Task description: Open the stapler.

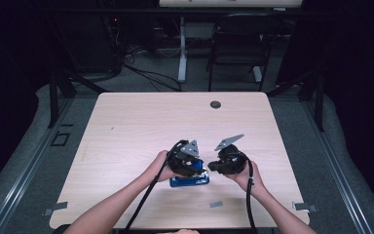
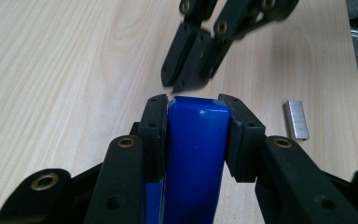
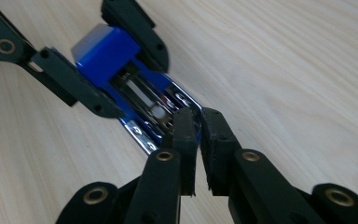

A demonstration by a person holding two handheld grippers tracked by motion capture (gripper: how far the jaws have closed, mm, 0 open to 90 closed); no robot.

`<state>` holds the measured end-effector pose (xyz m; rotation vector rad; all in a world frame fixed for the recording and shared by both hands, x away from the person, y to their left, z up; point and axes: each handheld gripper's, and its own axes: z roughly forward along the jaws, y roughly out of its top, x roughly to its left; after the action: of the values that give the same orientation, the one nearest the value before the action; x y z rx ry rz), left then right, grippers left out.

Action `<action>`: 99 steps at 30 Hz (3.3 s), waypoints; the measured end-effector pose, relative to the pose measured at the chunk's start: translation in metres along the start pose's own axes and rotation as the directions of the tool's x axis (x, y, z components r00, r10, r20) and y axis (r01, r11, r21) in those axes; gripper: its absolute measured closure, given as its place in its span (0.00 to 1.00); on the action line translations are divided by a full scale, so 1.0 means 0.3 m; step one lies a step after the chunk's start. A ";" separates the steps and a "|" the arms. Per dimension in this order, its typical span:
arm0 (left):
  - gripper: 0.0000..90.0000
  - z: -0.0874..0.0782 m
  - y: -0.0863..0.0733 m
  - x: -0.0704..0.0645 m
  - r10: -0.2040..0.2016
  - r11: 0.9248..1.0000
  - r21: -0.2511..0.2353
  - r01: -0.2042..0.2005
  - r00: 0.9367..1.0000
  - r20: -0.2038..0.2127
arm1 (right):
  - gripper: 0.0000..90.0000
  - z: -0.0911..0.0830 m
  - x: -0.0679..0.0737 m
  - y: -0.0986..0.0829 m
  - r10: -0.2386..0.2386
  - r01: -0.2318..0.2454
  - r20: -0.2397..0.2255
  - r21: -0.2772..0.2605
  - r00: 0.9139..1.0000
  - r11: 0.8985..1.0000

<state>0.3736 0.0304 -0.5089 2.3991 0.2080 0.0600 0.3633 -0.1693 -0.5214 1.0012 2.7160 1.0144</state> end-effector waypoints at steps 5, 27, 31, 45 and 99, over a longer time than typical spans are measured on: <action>0.72 -0.010 0.000 -0.001 0.006 1.000 0.009 -0.006 1.000 0.000 | 0.96 0.025 0.015 0.009 -0.022 0.022 -0.006 0.022 1.000 1.000; 0.72 -0.021 -0.004 0.003 0.007 1.000 0.001 -0.007 1.000 -0.007 | 1.00 0.059 0.037 0.011 -0.091 0.090 0.032 0.030 0.995 0.996; 0.72 -0.028 -0.005 0.000 0.016 1.000 0.002 -0.016 1.000 -0.006 | 1.00 0.081 0.050 0.004 -0.111 0.109 0.060 0.042 0.992 0.993; 0.73 -0.070 -0.018 -0.013 0.020 1.000 -0.016 -0.020 0.999 -0.033 | 1.00 0.077 0.033 0.007 -0.082 0.080 0.035 0.056 0.996 0.995; 0.71 -0.302 -0.284 -0.016 -0.186 0.982 0.017 0.188 0.980 -0.076 | 1.00 0.080 0.036 0.017 -0.063 0.059 0.052 0.074 0.997 0.996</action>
<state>0.3484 0.1519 -0.4986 2.3920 0.4702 0.0598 0.3642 -0.1465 -0.5355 0.9363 2.7390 0.8717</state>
